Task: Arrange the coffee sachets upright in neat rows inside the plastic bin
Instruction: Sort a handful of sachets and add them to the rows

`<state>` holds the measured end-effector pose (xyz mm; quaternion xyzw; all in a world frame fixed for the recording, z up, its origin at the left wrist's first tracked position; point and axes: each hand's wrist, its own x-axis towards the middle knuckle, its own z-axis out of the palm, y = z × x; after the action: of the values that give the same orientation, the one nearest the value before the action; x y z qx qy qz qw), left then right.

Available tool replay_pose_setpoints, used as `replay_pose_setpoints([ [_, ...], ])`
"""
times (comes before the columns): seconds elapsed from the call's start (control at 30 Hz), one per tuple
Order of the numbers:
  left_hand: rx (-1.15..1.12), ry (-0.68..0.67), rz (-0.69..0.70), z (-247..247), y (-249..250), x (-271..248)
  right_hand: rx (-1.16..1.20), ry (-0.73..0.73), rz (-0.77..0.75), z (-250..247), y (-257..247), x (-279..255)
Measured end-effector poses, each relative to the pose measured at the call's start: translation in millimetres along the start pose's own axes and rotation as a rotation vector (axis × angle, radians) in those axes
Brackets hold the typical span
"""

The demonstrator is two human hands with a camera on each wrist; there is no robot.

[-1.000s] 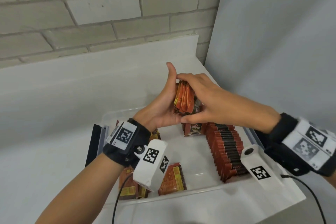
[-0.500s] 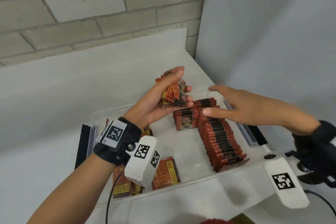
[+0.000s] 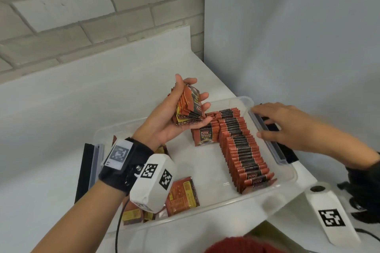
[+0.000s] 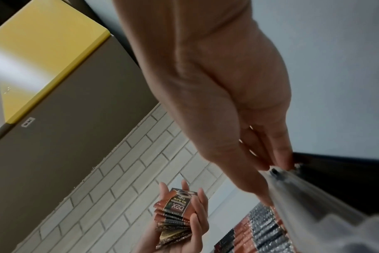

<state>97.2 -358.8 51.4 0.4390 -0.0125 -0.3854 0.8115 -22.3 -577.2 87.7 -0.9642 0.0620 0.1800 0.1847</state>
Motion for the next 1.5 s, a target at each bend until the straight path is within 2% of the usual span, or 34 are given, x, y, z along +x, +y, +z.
replay_pose_setpoints([
  [0.23,0.009,-0.031,-0.036,11.4,-2.8,3.8,0.037,0.065,0.043,-9.1,1.4,1.3],
  [0.33,0.004,-0.145,-0.038,11.5,2.0,-0.5,0.096,0.190,-0.058,-23.1,-14.3,12.2],
  [0.4,0.009,-0.249,-0.020,8.1,1.7,-1.8,0.227,0.233,-0.119,-32.8,-29.7,20.3],
  [0.53,-0.030,-0.395,-0.009,5.8,1.2,-0.6,0.525,0.158,-0.164,-41.5,-51.9,37.7],
  [0.7,-0.013,-0.369,0.013,2.0,5.5,1.3,0.630,0.126,-0.160,-39.1,-57.5,48.9],
  [0.83,0.047,-0.342,-0.011,2.5,9.1,-0.2,0.700,0.209,-0.144,-35.5,-57.7,55.5],
  [0.97,0.063,-0.244,-0.019,2.9,13.2,-0.5,0.633,0.280,-0.169,-38.1,-57.6,58.7],
  [1.13,-0.006,-0.172,0.042,0.9,13.3,1.1,0.475,0.355,-0.251,-43.5,-63.1,62.1],
  [1.37,0.005,-0.165,0.046,-0.4,10.7,0.9,0.413,0.347,-0.432,-31.3,-82.2,66.7],
  [1.43,-0.008,-0.154,0.068,-0.8,11.2,0.3,0.380,0.372,-0.434,-30.4,-85.8,67.4],
  [1.5,-0.029,-0.138,0.115,-1.4,12.6,0.5,0.338,0.422,-0.360,-33.8,-85.7,65.6],
])
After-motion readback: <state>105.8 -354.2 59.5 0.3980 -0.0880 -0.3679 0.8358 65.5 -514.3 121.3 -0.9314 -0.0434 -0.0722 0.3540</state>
